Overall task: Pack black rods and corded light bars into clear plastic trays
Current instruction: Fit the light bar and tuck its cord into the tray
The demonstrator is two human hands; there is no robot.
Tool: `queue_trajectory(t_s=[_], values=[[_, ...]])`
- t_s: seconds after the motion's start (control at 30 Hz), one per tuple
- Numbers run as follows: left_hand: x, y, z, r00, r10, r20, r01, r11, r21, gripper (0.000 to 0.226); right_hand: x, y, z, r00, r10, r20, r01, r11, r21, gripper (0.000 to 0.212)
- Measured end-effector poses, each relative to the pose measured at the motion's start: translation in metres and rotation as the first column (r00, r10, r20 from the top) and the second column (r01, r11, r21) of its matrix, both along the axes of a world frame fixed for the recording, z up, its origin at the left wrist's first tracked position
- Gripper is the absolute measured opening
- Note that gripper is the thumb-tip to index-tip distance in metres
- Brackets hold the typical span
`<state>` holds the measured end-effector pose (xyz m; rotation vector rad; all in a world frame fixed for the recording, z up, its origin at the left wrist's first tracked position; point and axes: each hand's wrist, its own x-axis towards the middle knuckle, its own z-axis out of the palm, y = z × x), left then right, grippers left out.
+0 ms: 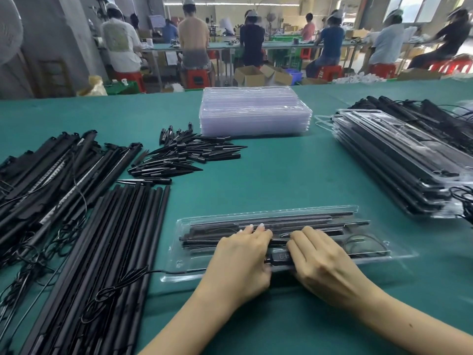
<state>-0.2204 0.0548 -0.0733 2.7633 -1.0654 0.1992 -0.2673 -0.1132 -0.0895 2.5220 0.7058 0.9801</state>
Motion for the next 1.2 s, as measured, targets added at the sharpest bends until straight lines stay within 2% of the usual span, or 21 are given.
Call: queue_trajectory(t_s=[0.13, 0.27, 0.33, 0.37, 0.43, 0.6, 0.87, 1.07, 1.2], values=[[0.0, 0.0, 0.001, 1.0, 0.02, 0.001, -0.02, 1.0, 0.004, 0.046, 0.004, -0.001, 0.004, 0.996, 0.09, 0.024, -0.088, 0.993, -0.077, 0.023], [-0.004, 0.0, 0.0, 1.0, 0.004, -0.019, -0.004, 1.0, 0.006, 0.045, 0.005, 0.003, 0.003, 0.992, 0.125, 0.004, -0.125, 0.991, -0.043, 0.02], [-0.005, 0.003, 0.0, 1.0, -0.018, -0.016, 0.019, 1.0, 0.02, 0.045, 0.002, 0.003, 0.002, 0.992, 0.121, -0.028, -0.121, 0.993, -0.004, 0.022], [-0.005, 0.005, -0.001, 1.0, -0.02, 0.011, 0.02, 1.0, 0.01, 0.047, 0.001, 0.002, 0.003, 0.992, 0.116, -0.058, -0.115, 0.993, 0.017, 0.019], [-0.002, 0.004, -0.003, 0.998, -0.047, -0.032, 0.047, 0.999, -0.001, 0.052, -0.002, -0.003, 0.007, 0.984, 0.097, -0.149, -0.088, 0.994, 0.066, 0.008], [0.009, 0.012, -0.003, 0.989, -0.141, -0.042, 0.144, 0.987, 0.076, 0.063, -0.014, -0.016, 0.007, 0.941, 0.075, -0.331, 0.019, 0.962, 0.272, 0.033], [0.006, 0.012, -0.006, 0.985, -0.166, -0.04, 0.17, 0.975, 0.146, 0.075, -0.014, -0.02, 0.005, 0.864, 0.167, -0.475, 0.054, 0.907, 0.417, 0.028], [0.007, 0.012, -0.005, 0.983, -0.178, -0.038, 0.182, 0.973, 0.144, 0.07, -0.007, -0.019, 0.016, 0.802, 0.189, -0.567, 0.022, 0.939, 0.344, 0.029], [0.008, 0.012, -0.005, 0.98, -0.192, -0.042, 0.197, 0.964, 0.181, 0.074, -0.008, -0.014, 0.015, 0.811, 0.159, -0.563, -0.009, 0.966, 0.259, 0.026]])
